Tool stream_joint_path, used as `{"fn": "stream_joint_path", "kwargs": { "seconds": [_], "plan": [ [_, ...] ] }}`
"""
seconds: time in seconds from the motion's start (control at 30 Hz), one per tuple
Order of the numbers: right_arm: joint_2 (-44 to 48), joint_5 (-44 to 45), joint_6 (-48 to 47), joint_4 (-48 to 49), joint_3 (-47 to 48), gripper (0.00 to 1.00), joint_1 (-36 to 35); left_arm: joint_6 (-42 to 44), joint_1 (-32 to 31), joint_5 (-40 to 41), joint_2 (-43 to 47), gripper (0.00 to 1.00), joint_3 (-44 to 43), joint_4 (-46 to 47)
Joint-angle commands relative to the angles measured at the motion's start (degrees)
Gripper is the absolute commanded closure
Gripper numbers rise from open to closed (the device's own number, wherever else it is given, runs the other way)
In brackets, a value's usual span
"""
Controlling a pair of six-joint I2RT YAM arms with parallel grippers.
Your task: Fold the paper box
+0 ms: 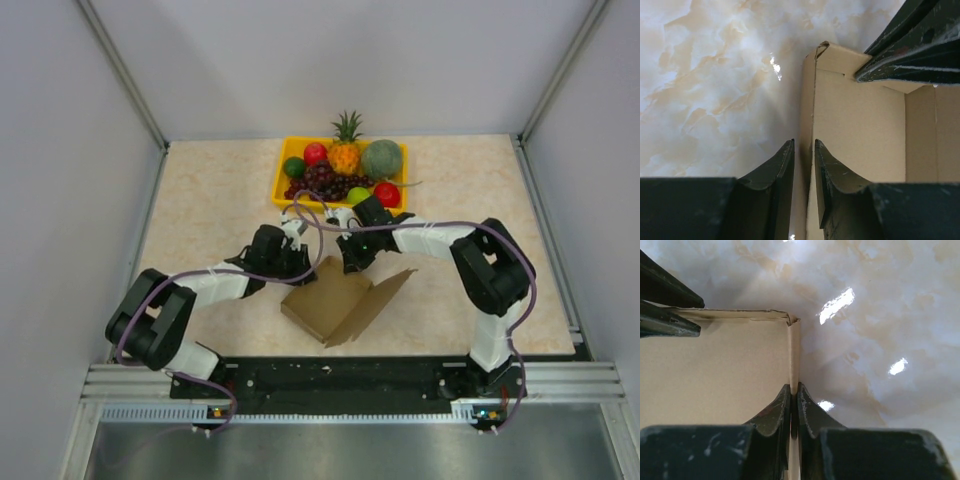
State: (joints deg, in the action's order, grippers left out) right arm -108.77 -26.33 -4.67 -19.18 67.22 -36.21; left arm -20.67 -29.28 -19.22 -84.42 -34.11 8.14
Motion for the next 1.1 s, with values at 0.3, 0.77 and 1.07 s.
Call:
{"fn": "stream_joint_path", "kwargs": {
  "seconds": [0.3, 0.77, 1.07],
  "plan": [
    [5.8, 55.1, -1.6, 24.3, -16.3, 1.0, -17.0, -2.1, -1.1, -1.0, 0.3, 0.71, -0.5, 5.8],
    [6.9, 37.5, 6.6, 21.7, -15.7, 0.82, -14.9, -1.2, -1.1, -1.5, 2.0, 0.65, 0.9, 5.3],
    [9.9, 22.5, 2.8, 4.4, -8.2, 0.7, -9.1, -0.1, -1.0, -1.4, 1.0, 0.63, 0.2, 4.0]
  ]
}}
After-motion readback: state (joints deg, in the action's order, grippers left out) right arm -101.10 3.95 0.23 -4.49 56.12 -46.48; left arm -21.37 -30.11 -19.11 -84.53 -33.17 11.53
